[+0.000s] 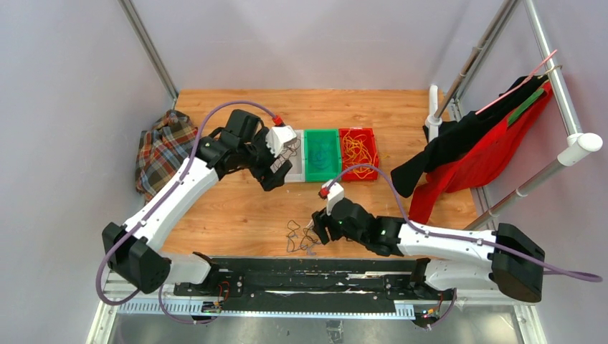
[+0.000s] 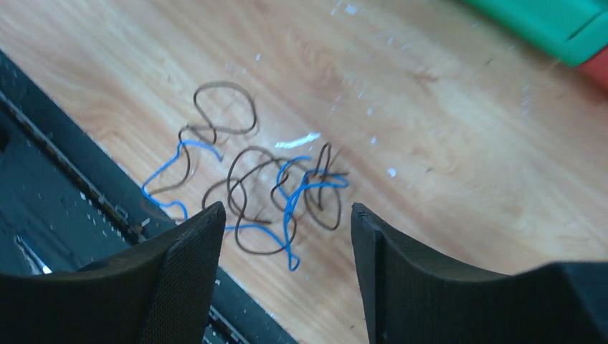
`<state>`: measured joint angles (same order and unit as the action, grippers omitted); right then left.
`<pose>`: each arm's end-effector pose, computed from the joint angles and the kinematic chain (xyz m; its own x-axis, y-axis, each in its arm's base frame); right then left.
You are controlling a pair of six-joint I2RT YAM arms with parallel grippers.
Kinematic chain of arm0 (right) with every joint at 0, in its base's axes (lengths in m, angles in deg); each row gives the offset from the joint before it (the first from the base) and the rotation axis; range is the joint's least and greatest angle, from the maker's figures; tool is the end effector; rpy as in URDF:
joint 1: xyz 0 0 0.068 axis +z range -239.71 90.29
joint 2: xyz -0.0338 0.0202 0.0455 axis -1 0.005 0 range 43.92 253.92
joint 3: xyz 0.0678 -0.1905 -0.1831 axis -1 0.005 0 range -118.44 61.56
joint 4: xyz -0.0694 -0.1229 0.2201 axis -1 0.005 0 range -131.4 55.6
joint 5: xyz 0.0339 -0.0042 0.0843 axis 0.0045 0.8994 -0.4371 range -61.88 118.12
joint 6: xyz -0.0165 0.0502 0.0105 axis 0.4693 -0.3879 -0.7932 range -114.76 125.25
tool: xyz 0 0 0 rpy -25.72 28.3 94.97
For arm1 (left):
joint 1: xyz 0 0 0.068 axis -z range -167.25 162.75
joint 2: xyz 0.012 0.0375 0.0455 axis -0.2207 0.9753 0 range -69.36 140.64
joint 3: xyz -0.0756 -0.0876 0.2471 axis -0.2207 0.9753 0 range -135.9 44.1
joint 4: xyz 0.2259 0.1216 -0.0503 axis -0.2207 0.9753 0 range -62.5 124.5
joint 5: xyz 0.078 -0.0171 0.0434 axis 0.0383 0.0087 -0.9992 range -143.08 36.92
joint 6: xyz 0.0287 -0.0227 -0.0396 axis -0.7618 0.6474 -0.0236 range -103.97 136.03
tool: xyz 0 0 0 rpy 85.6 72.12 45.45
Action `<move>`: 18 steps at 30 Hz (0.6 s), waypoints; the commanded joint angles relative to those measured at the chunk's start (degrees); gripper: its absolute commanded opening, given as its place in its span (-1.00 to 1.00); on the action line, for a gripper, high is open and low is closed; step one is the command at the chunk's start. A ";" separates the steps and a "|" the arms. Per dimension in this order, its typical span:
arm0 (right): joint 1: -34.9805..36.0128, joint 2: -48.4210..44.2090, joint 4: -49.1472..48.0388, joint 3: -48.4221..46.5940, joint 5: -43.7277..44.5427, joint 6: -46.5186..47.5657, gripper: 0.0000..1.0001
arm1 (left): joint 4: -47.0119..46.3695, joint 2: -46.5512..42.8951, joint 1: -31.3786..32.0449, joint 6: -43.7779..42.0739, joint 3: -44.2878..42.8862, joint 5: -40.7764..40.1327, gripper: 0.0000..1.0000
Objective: Untangle the cables
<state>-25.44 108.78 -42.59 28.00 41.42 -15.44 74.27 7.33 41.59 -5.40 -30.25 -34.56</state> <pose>0.1126 0.2148 0.2220 -0.4829 -0.2102 -0.8500 -0.6624 0.7226 0.1976 0.2372 -0.1435 0.3390 -0.3826 0.6062 -0.6972 0.8373 0.5465 0.0156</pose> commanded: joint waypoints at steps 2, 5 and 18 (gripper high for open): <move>3.49 4.25 -3.50 2.91 2.05 -1.05 0.23 | 1.47 -5.80 -0.28 1.59 3.56 1.99 1.00; 3.49 8.15 -4.33 2.21 3.72 -0.89 0.05 | 1.54 -8.80 -0.27 2.80 6.21 5.03 0.98; 3.57 0.11 10.12 -9.52 -1.46 2.30 -0.99 | 5.38 -13.65 -0.23 3.37 8.52 16.27 0.95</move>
<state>-22.54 111.88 -37.96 24.59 43.69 -15.22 77.94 -4.28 41.44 -3.00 -23.36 -27.98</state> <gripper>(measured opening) 0.012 0.975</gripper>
